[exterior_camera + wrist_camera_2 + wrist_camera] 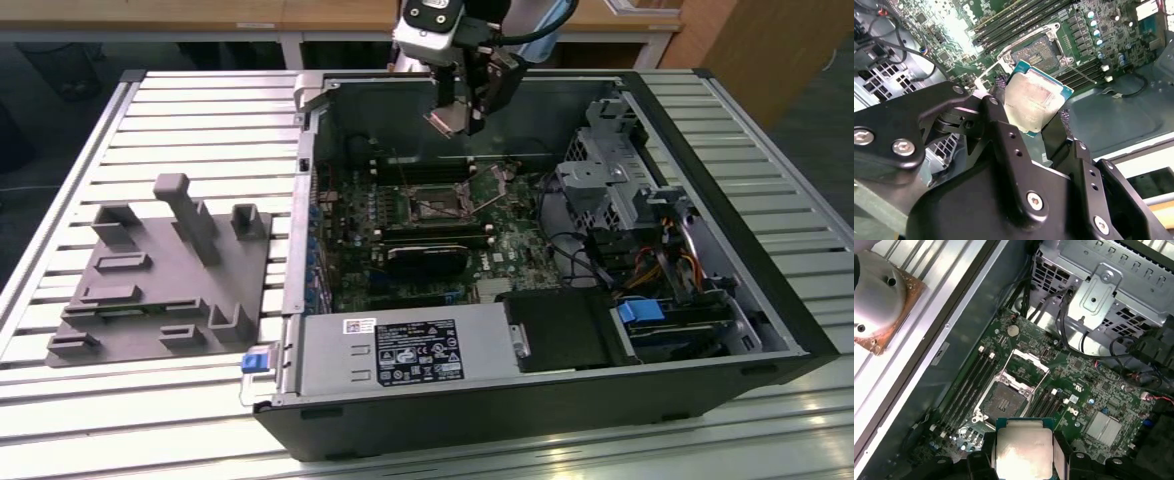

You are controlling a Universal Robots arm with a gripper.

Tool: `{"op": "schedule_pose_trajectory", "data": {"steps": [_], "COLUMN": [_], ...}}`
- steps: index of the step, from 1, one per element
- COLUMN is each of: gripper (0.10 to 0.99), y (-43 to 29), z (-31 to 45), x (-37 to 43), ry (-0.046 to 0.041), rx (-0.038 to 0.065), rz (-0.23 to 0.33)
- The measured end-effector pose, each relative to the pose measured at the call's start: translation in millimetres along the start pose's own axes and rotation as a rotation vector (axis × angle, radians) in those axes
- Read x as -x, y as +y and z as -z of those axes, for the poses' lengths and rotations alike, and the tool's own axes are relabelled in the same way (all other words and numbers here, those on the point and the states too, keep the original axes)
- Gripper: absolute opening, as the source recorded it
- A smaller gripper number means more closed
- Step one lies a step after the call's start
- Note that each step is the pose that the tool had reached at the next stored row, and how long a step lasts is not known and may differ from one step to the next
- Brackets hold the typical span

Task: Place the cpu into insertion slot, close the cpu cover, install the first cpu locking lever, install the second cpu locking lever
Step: 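Place the cpu into insertion slot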

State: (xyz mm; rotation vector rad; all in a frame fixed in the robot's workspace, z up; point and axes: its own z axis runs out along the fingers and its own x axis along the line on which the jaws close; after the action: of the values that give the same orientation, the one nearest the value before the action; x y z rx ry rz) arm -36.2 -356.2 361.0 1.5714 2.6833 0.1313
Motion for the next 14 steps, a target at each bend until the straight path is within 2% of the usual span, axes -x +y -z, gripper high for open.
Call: {"op": "schedule_pose_trajectory", "data": {"steps": [14], "gripper": [0.541], "y": [-0.4], "z": [-4.1], "x": [0.1], "ry": [-0.0069], "rx": [0.001], "rz": [-0.081]}}
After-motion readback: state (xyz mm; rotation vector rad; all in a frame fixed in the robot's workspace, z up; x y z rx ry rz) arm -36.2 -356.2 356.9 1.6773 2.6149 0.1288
